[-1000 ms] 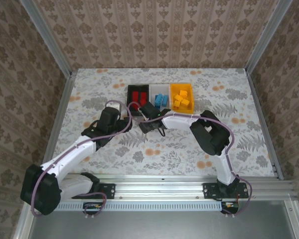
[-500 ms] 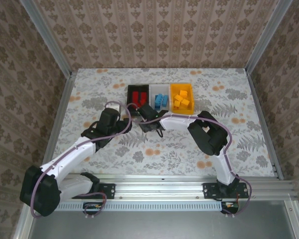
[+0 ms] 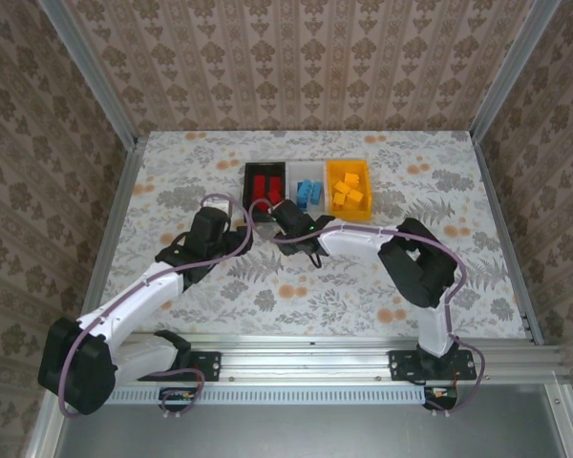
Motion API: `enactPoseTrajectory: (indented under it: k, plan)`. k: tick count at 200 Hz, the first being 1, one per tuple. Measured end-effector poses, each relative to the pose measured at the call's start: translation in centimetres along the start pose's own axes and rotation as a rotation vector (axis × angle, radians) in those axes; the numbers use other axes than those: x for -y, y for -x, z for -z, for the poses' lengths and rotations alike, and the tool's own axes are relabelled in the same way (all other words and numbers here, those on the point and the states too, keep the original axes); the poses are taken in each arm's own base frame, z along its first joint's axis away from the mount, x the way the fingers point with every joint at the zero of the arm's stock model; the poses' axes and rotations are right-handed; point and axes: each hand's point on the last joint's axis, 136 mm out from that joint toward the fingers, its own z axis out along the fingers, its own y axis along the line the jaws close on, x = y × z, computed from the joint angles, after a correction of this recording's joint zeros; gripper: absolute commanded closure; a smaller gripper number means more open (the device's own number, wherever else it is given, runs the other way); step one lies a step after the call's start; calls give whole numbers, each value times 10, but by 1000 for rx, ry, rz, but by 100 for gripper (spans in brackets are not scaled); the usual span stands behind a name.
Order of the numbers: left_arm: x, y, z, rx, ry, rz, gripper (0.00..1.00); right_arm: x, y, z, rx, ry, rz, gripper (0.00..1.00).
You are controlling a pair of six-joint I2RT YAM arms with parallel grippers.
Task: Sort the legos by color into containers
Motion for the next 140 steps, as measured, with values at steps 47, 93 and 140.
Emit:
enactPoseTrajectory:
  k: [47, 93, 140]
  plan:
    - [2, 0, -1, -3, -8, 0, 24, 0, 6, 2, 14, -9, -1, 39]
    - [2, 0, 0, 0, -11, 1, 24, 1, -4, -23, -39, -27, -5, 43]
    - [2, 2, 2, 6, -13, 1, 24, 2, -6, -34, -58, -34, -18, 64]
